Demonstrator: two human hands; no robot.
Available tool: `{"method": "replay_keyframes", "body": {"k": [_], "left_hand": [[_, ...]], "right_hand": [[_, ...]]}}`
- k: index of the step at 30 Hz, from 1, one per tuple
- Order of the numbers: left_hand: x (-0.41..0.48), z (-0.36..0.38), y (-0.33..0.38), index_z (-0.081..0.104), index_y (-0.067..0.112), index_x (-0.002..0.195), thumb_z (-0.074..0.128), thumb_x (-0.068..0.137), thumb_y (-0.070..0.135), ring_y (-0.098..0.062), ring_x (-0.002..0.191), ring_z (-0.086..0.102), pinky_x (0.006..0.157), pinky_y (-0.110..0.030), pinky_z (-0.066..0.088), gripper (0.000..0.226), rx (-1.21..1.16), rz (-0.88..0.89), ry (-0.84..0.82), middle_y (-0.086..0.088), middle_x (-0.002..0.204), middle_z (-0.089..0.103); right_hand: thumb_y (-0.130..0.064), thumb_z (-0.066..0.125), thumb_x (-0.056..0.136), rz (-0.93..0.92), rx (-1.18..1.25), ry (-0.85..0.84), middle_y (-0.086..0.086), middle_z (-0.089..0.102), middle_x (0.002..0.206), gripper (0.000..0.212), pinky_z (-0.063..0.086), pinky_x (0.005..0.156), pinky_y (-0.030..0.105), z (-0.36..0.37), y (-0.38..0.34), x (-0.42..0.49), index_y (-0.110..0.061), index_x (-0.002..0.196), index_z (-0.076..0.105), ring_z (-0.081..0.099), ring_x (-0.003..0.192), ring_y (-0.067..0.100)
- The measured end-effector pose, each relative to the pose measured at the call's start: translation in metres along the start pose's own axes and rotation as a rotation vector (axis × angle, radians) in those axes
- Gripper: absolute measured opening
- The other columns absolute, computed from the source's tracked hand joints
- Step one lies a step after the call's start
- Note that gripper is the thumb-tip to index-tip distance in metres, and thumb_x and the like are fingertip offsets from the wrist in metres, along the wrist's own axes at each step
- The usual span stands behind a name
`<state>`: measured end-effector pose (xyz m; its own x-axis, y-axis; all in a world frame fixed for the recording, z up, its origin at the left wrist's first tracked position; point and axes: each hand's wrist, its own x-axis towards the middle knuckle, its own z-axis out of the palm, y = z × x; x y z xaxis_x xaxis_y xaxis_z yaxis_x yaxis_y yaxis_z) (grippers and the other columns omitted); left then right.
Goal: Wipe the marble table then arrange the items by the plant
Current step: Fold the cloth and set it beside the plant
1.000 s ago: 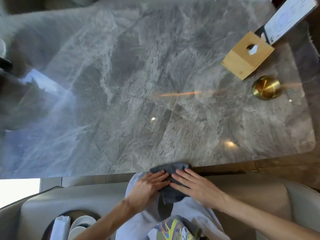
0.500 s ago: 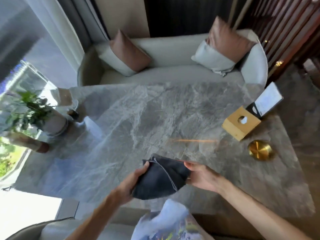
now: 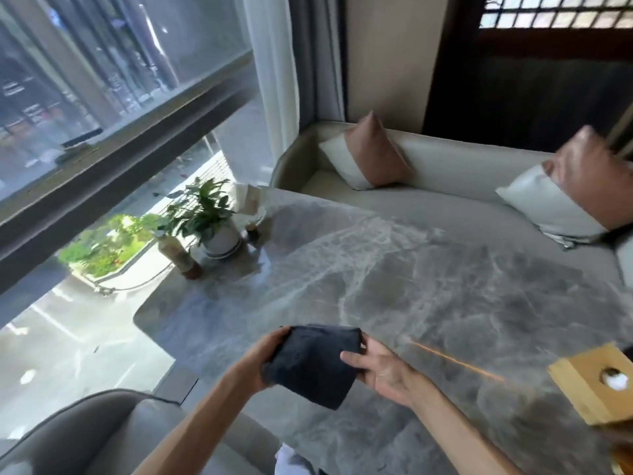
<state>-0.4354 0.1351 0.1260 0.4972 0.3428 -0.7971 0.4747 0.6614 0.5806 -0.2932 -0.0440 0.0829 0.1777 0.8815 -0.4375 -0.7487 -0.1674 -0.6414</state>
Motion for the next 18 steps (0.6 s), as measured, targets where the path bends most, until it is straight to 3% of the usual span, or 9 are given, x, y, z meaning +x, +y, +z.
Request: {"method": "replay_keyframes", "body": {"k": [2,6,8,11,14,16,18], "left_hand": [[0.011,-0.029,0.012,0.07,0.002,0.101,0.056,0.093,0.03,-0.024,0.075,0.071,0.079,-0.037,0.052,0.032,0.036,-0.018,0.027,-0.015,0.09,0.075],[0.048,-0.097,0.044,0.069,0.003,0.11,0.059,0.092,0.032,-0.031,0.101,0.067,0.096,-0.04,0.049,0.035,0.126,-0.043,0.002,-0.017,0.11,0.072],[0.078,-0.138,0.063,0.068,0.009,0.113,0.058,0.093,0.03,-0.031,0.106,0.064,0.097,-0.043,0.047,0.031,0.185,-0.012,-0.052,-0.014,0.114,0.07],[0.131,-0.192,0.097,0.069,0.014,0.112,0.059,0.093,0.024,-0.025,0.097,0.064,0.089,-0.043,0.052,0.023,0.263,0.038,-0.086,-0.008,0.105,0.071],[0.183,-0.223,0.14,0.065,0.012,0.111,0.065,0.085,0.017,-0.018,0.088,0.066,0.076,-0.034,0.055,0.026,0.341,0.106,-0.09,-0.007,0.101,0.07],[0.221,-0.235,0.174,0.066,0.015,0.099,0.06,0.073,0.014,-0.012,0.079,0.063,0.069,-0.026,0.052,0.027,0.391,0.234,-0.06,-0.002,0.091,0.068],[0.263,-0.242,0.206,0.068,0.014,0.093,0.053,0.068,0.011,-0.011,0.08,0.061,0.072,-0.024,0.048,0.03,0.486,0.392,0.005,0.004,0.084,0.068]], "right_hand": [[-0.006,0.061,0.091,0.063,-0.005,0.052,0.018,0.066,0.123,0.041,0.054,0.088,0.039,0.011,-0.003,0.031,-0.004,0.131,0.053,0.064,0.109,0.031],[-0.016,0.058,0.091,0.223,0.004,0.117,0.011,0.071,0.098,0.024,0.055,0.07,0.034,0.038,-0.016,0.104,-0.007,0.111,0.066,0.068,0.082,0.022],[-0.017,0.056,0.092,0.261,-0.006,0.138,0.01,0.071,0.096,0.023,0.055,0.069,0.035,0.05,-0.019,0.146,-0.008,0.11,0.067,0.069,0.081,0.022],[-0.011,0.053,0.096,0.255,-0.06,0.206,0.012,0.073,0.101,0.025,0.058,0.073,0.037,0.062,-0.017,0.22,-0.003,0.117,0.062,0.07,0.084,0.023],[-0.008,0.051,0.098,0.224,-0.195,0.321,0.013,0.07,0.115,0.024,0.058,0.08,0.034,0.072,-0.024,0.297,-0.005,0.12,0.06,0.069,0.098,0.026],[-0.006,0.05,0.099,0.118,-0.326,0.404,0.008,0.071,0.111,0.02,0.056,0.079,0.025,0.079,-0.037,0.346,-0.009,0.114,0.062,0.068,0.096,0.02],[-0.005,0.052,0.097,-0.048,-0.534,0.46,0.001,0.07,0.104,0.019,0.051,0.079,0.017,0.082,-0.053,0.391,-0.018,0.102,0.065,0.064,0.092,0.012]]}}
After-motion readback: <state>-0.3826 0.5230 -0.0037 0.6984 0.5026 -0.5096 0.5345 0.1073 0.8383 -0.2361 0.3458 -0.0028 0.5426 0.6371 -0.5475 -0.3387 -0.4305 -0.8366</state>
